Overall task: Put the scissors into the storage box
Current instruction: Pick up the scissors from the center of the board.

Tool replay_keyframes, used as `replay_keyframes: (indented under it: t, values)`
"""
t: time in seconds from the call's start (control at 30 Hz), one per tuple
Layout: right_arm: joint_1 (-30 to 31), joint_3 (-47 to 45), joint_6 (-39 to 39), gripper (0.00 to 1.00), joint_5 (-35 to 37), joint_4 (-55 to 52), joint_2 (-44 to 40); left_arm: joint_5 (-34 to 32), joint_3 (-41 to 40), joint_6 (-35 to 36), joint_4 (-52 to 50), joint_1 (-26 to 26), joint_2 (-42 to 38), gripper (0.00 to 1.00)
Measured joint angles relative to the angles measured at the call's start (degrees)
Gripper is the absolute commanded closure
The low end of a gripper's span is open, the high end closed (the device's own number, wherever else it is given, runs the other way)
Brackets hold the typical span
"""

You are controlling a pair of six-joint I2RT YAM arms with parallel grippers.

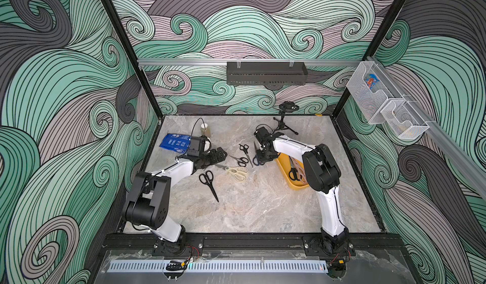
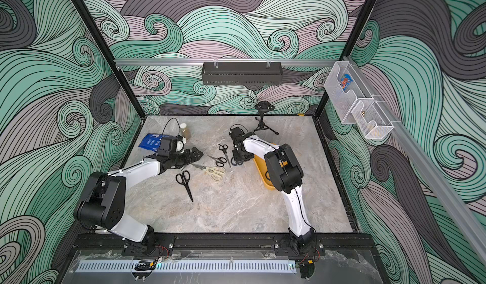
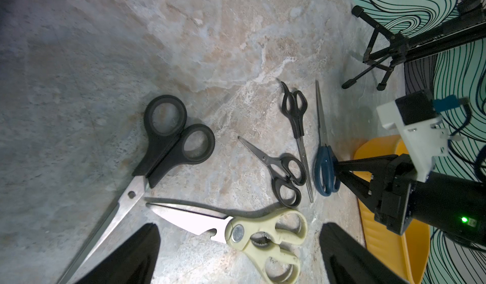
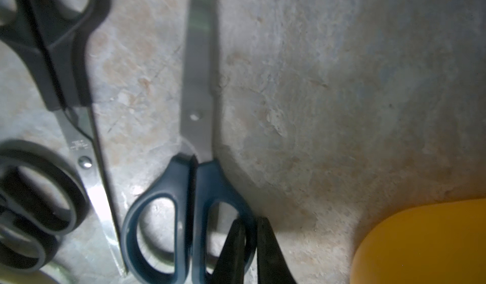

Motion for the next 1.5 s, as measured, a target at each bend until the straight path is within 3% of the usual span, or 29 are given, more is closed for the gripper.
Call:
replay_keyframes:
  t: [0.17,0.97,1.5]
  values:
    - [0.00,1.42,-0.11,1.00,-0.07,-1.57,0.79,0.22,0.00,0.00,0.00,0.00,0.00,0.01]
    - [0.37,3.98,-0.11,1.00,0.74,-3.58,1.01,0.48,0.00,0.00,0.00,0.00,0.00,0.01]
    - [0.37,5.11,-0.96,1.00,3.26,-4.24,-8.57,0.48,0.00,0.00,0.00,0.07,0.00,0.01]
